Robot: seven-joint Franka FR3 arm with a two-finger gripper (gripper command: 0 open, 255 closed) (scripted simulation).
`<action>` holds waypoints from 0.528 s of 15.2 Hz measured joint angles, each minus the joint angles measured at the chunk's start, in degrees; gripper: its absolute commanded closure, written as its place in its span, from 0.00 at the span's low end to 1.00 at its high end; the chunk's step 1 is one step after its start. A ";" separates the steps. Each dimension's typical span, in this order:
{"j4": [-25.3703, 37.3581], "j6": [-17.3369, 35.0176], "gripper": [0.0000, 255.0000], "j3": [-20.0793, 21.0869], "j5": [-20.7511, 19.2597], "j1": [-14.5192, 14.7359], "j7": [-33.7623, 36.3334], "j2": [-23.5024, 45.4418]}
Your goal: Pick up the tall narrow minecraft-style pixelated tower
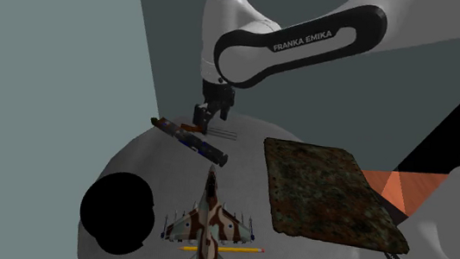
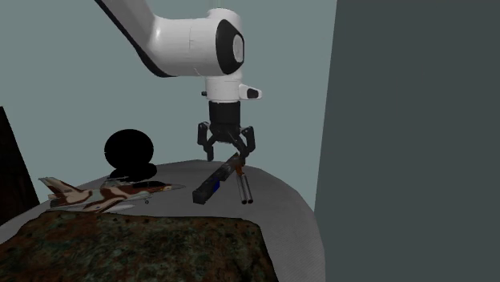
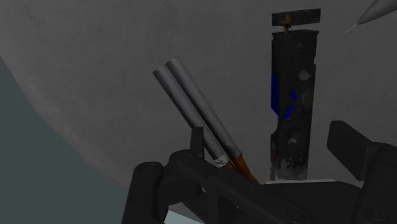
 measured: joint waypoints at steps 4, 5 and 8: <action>10.36 -1.53 0.00 0.52 -3.77 3.00 2.54 9.57; 13.02 -1.96 0.00 0.55 -4.64 3.87 3.06 11.99; 14.22 -0.83 0.00 0.37 -5.56 4.52 3.39 14.54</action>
